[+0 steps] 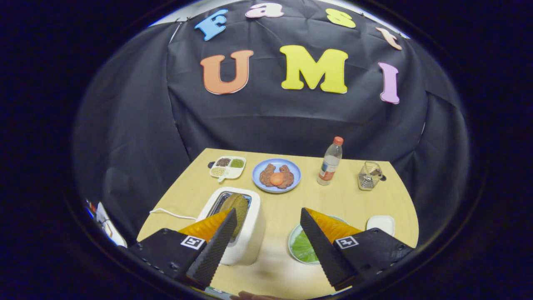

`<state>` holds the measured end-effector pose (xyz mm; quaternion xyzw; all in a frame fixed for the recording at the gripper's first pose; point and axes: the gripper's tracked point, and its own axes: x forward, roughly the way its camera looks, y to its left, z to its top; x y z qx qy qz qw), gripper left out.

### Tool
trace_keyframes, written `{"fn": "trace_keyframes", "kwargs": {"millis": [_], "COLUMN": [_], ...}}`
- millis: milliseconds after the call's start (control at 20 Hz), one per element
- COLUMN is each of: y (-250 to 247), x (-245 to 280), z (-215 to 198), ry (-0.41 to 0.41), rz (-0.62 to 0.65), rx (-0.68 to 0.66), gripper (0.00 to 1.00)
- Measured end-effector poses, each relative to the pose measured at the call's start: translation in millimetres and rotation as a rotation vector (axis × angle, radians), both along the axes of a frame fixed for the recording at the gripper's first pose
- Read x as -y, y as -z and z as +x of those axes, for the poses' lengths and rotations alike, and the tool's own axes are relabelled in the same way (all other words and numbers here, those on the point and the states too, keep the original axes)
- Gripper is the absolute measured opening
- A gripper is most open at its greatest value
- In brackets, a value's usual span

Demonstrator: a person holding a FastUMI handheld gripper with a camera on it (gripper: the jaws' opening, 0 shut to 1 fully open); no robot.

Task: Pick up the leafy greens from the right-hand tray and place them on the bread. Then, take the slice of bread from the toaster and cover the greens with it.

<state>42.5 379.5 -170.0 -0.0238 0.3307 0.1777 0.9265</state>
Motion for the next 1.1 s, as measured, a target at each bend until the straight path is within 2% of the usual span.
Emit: {"fn": "trace_keyframes", "kwargs": {"millis": [100,300,600,650,700,850,900,950,1050,1100], "y": [9.1,34.0,74.0,75.3,75.0,74.6,75.1,77.0,75.8,73.9], "x": [-18.4,-61.5,-75.4,-75.5,-74.5,-75.3,-73.0,-73.2,-75.2,-75.1], "z": [3.1,3.9,13.2,16.7,21.1,29.5,29.5,30.7,28.3,28.1], "ry": [0.023,-0.006,0.058,0.072,0.087,0.099,0.106,0.11,0.104,0.092], "rz": [0.017,0.033,-0.058,-0.075,-0.095,-0.151,-0.167,-0.167,-0.154,-0.155], "rx": [-0.028,-0.084,-0.142,-0.14,-0.126,-0.099,-0.1,-0.107,-0.119,-0.114], "gripper": [0.97,0.95,0.92,0.89,0.85,0.52,0.44,0.3,0.2,0.2]}}
